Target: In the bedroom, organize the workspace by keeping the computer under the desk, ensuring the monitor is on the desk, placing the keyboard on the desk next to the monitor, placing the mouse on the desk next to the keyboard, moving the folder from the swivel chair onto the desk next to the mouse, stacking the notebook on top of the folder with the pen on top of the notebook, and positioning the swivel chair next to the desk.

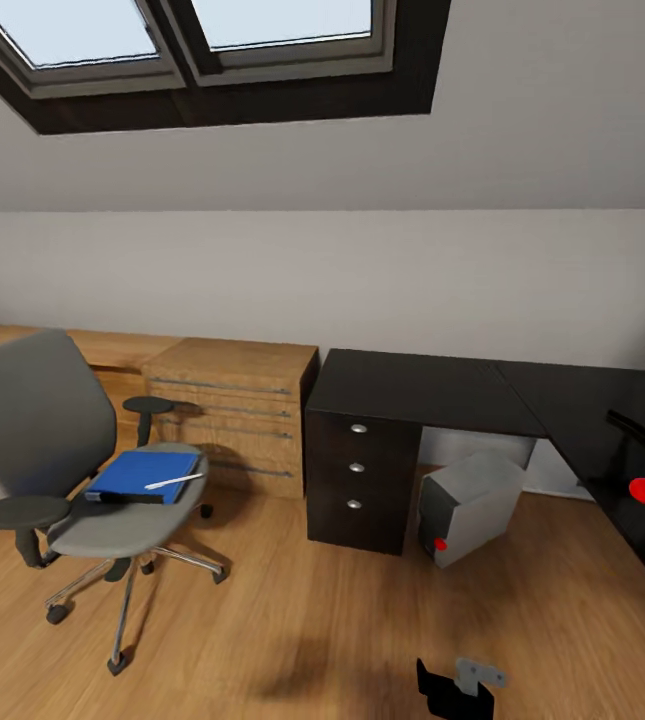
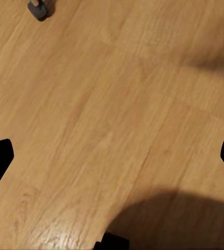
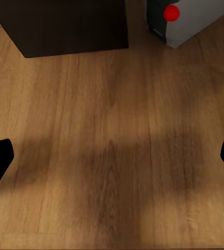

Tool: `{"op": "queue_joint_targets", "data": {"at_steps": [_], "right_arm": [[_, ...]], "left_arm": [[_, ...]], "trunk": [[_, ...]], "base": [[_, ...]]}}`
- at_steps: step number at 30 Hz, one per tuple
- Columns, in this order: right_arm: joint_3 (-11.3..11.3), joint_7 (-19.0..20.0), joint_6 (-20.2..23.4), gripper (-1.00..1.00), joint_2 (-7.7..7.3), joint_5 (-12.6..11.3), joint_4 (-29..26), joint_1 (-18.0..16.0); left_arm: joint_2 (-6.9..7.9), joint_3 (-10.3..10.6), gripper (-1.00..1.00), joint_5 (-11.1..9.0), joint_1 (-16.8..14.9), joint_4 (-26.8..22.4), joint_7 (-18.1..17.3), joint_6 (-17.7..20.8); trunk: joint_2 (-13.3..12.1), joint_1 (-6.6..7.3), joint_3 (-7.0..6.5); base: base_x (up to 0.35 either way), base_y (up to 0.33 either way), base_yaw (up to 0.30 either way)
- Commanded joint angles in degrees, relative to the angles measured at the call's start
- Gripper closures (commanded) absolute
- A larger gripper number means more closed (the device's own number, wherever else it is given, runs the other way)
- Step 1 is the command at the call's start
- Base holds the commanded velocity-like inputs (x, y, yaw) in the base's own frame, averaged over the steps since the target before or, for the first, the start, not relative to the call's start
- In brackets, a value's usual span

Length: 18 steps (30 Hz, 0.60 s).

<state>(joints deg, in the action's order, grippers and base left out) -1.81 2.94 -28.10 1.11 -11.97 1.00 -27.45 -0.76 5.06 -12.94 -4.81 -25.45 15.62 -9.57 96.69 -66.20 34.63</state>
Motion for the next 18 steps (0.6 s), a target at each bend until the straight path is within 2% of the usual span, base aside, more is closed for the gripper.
{"op": "queue_joint_targets", "data": {"at_steps": [1, 10, 18], "right_arm": [[-0.2, 0.3, -0.2, -1.0, 0.02, -0.3, 0.1, -0.1], [-0.1, 0.3, -0.2, -1.0, 0.11, 0.0, 0.1, 0.0], [-0.3, 0.1, 0.1, -1.0, 0.01, -0.1, 0.1, -0.1]], "left_arm": [[0.05, 0.5, -1.0, -0.6, 0.0, 0.1, 0.4, -0.2], [0.06, 0.5, -1.0, -0.6, 0.0, 0.3, 0.1, -0.1], [0.09, 0.5, -1.0, -0.8, 0.0, 0.4, -1.9, -0.1]], "trunk": [[-0.4, 0.23, -0.08], [-4.0, 2.21, -1.15], [-7.2, 3.97, -2.12]], "base": [[-0.001, -0.001, -0.227], [0.0, 0.0, -0.187], [0.0, 0.0, -0.036]]}}
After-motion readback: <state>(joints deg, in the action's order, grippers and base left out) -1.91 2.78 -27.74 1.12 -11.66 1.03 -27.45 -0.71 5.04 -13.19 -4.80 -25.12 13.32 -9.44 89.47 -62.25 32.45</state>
